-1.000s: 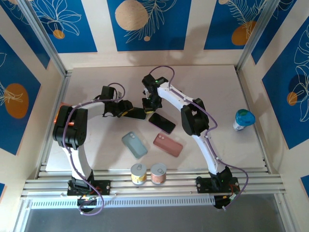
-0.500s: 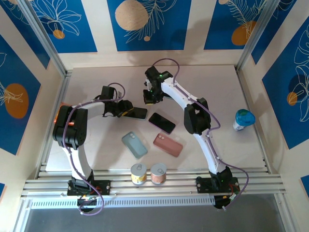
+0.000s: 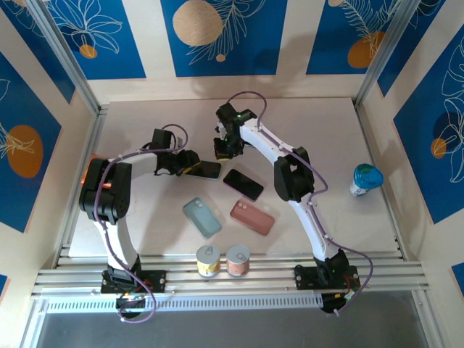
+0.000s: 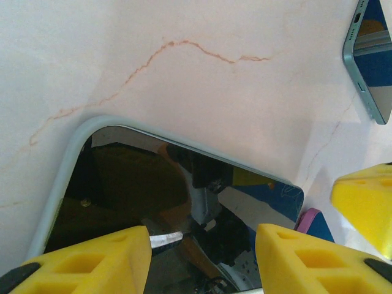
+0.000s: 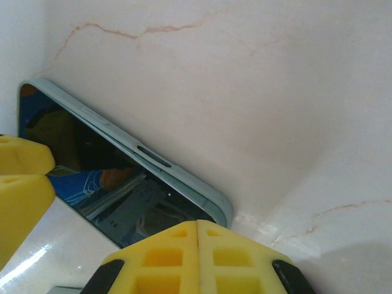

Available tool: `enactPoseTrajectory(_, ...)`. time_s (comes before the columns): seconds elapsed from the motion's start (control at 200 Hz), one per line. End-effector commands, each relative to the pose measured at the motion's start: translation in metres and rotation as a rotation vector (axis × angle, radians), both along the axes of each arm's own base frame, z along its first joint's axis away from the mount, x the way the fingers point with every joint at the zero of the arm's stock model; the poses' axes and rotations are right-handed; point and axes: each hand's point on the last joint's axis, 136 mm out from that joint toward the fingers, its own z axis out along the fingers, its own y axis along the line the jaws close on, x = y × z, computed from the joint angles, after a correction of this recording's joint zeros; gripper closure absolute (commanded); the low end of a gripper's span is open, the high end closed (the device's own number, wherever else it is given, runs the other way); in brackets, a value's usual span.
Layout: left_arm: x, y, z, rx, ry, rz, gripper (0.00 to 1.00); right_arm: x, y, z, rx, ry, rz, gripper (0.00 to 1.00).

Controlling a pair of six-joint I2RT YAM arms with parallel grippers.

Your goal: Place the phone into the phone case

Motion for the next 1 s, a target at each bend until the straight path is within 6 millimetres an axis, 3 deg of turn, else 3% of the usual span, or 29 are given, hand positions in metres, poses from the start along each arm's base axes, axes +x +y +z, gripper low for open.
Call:
enactPoseTrajectory(0.0, -0.008, 0.006, -0.013, 0.025, 0.046, 0.007, 0.49, -0.012, 0.003, -0.015, -0.008, 0.057, 0.003, 1.0)
enactPoseTrajectory(0.475, -0.01, 0.007, -0.017, 0.031, 0.053, 0.007, 0.49, -0.031, -0.008, -0.052, -0.132, 0.095, 0.042, 1.0)
enactPoseTrajectory(0.86, -0.015, 0.008, -0.021, 0.032, 0.061, 0.005, 0.49, -0.095, -0.003, -0.078, -0.167, 0.246, 0.109, 1.0)
enactPoseTrajectory(0.995, -0.018, 0.008, -0.023, 0.032, 0.064, 0.006, 0.49, -0.11, -0.01, -0.091, -0.225, 0.264, 0.128, 1.0)
